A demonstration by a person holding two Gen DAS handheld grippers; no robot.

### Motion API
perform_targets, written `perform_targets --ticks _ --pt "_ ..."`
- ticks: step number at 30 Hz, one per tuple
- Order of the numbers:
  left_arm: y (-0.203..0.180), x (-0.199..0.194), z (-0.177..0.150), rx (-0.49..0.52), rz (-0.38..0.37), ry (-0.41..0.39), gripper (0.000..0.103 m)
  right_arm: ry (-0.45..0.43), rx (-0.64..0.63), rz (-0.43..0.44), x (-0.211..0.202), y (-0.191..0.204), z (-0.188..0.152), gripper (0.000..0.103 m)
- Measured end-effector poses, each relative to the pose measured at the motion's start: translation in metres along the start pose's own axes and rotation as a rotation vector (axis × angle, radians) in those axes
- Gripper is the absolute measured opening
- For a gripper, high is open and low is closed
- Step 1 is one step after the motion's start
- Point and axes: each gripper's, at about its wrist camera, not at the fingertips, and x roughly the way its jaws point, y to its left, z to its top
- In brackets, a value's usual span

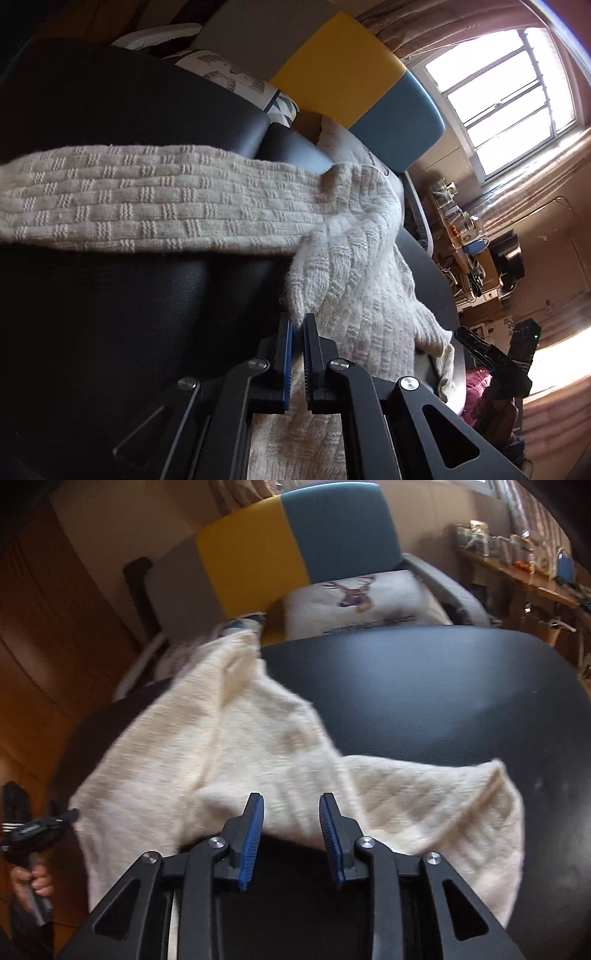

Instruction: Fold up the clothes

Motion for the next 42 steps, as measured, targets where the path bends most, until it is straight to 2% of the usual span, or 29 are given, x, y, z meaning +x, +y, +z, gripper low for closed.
perform_targets --ticks 2,5,8,12,15,16,17,18,22,24,26,27,29,30,31,33,35,38,39,40,41,42 --pt "0.008 0.006 -0.005 -0.036 -0.033 0.012 0.006 0.042 -0.014 0.015 0.025 0.021 0.001 0.032" --pt "0.014 0.008 -0.011 -0.061 -0.059 0.016 0.006 0.096 -0.099 -0.093 0.065 0.046 -0.001 0.032" --pt "0.017 0.012 -0.017 -0.039 -0.038 0.036 0.007 0.157 -0.164 -0.168 0.102 0.058 -0.007 0.032" --pt "0.014 0.019 -0.024 0.016 0.014 0.062 0.010 0.174 -0.297 -0.289 0.122 0.073 -0.015 0.031" --pt "0.009 0.031 -0.031 0.057 0.026 0.103 0.018 0.173 -0.329 -0.346 0.122 0.071 -0.015 0.027" --pt "0.006 0.034 -0.034 0.081 0.051 0.111 0.018 0.175 -0.337 -0.370 0.121 0.070 -0.015 0.020" --pt "0.001 0.036 -0.037 0.116 0.089 0.106 0.016 0.176 -0.348 -0.394 0.121 0.068 -0.014 0.016" --pt "-0.004 0.039 -0.040 0.152 0.126 0.101 0.002 0.177 -0.360 -0.417 0.120 0.065 -0.014 0.014" --pt "-0.017 0.038 -0.044 0.205 0.136 0.087 0.000 0.159 -0.358 -0.470 0.106 0.046 -0.008 0.006" --pt "-0.018 0.036 -0.041 0.189 0.129 0.083 0.000 0.134 -0.329 -0.479 0.093 0.034 -0.003 0.004" --pt "-0.023 0.034 -0.040 0.183 0.065 0.112 0.000 0.124 -0.294 -0.490 0.083 0.021 0.002 0.003" --pt "-0.028 0.036 -0.042 0.184 0.052 0.129 0.003 0.133 -0.268 -0.482 0.083 0.013 0.003 0.003" --pt "-0.039 0.042 -0.048 0.197 0.045 0.158 0.026 0.178 -0.206 -0.443 0.087 -0.007 0.003 0.003" --pt "-0.044 0.046 -0.052 0.197 0.040 0.165 0.052 0.181 -0.183 -0.425 0.088 -0.015 0.002 0.003" --pt "-0.049 0.050 -0.055 0.197 0.035 0.173 0.060 0.165 -0.172 -0.410 0.087 -0.019 0.001 0.003" --pt "-0.055 0.057 -0.061 0.174 0.025 0.184 0.060 0.161 -0.147 -0.391 0.085 -0.023 0.001 0.003" --pt "-0.062 0.063 -0.067 0.186 0.062 0.176 0.061 0.156 -0.142 -0.386 0.084 -0.024 0.001 0.004" --pt "-0.074 0.066 -0.077 0.228 0.095 0.140 0.072 0.149 -0.154 -0.392 0.083 -0.023 -0.002 0.004" --pt "-0.079 0.067 -0.080 0.248 0.113 0.132 0.070 0.148 -0.156 -0.395 0.082 -0.022 -0.003 0.004" --pt "-0.085 0.069 -0.086 0.290 0.124 0.141 0.058 0.147 -0.155 -0.398 0.081 -0.020 -0.005 0.004" --pt "-0.091 0.072 -0.092 0.331 0.134 0.150 0.038 0.147 -0.151 -0.400 0.081 -0.018 -0.006 0.004" --pt "-0.096 0.078 -0.098 0.369 0.164 0.174 0.007 0.147 -0.151 -0.401 0.083 -0.018 -0.005 0.004"
